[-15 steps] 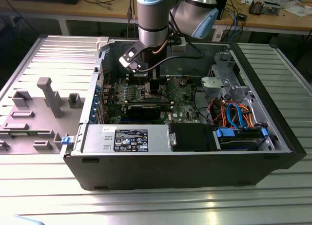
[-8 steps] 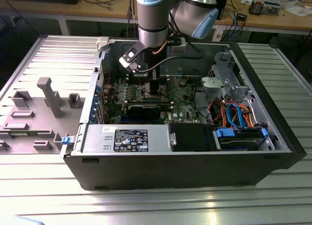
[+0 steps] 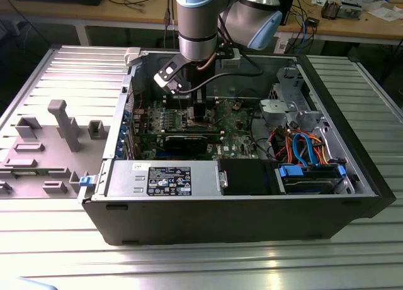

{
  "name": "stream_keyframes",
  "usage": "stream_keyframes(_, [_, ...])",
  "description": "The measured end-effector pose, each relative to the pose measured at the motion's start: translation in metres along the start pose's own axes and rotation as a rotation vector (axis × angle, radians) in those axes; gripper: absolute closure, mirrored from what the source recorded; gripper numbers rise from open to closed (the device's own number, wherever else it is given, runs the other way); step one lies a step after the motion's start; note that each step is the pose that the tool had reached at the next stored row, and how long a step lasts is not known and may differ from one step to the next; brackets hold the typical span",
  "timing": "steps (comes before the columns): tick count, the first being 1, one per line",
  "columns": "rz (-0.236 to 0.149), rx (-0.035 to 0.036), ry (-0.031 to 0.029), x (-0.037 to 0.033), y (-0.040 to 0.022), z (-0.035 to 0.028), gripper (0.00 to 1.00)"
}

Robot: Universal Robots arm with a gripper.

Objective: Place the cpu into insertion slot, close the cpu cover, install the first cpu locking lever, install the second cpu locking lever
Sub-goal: 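Place the cpu into insertion slot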

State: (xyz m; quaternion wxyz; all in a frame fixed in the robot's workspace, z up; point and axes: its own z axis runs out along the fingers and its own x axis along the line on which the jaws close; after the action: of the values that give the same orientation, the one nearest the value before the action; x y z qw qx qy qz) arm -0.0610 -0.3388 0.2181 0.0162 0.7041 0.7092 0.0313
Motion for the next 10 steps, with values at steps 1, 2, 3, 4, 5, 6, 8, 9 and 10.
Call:
stream_keyframes(1, [0.0,0.0,0.0,0.0,0.0,0.0,0.45])
stream_keyframes(2, [0.0,0.0001,0.0,0.0,0.0,0.0,0.45])
stream_keyframes(3, [0.0,0.0,0.0001,0.0,0.0,0.0001,0.45])
stream_keyframes(4, [0.0,-0.0003,0.0005,0.0001,0.0,0.001,0.45])
stream_keyframes(5, [0.0,-0.0001,0.0,0.0,-0.0001,0.0023,0.45])
stream_keyframes(6, [0.0,-0.0001,-0.0009,-0.0001,-0.0003,0.0039,0.45])
stream_keyframes(8, [0.0,-0.0001,-0.0092,0.0001,-0.0004,0.0061,0.45])
stream_keyframes(9, [0.0,0.0,-0.0102,0.0002,-0.0004,0.0067,0.45])
stream_keyframes(10, [0.0,0.0002,-0.0119,0.0002,-0.0004,0.0069,0.45])
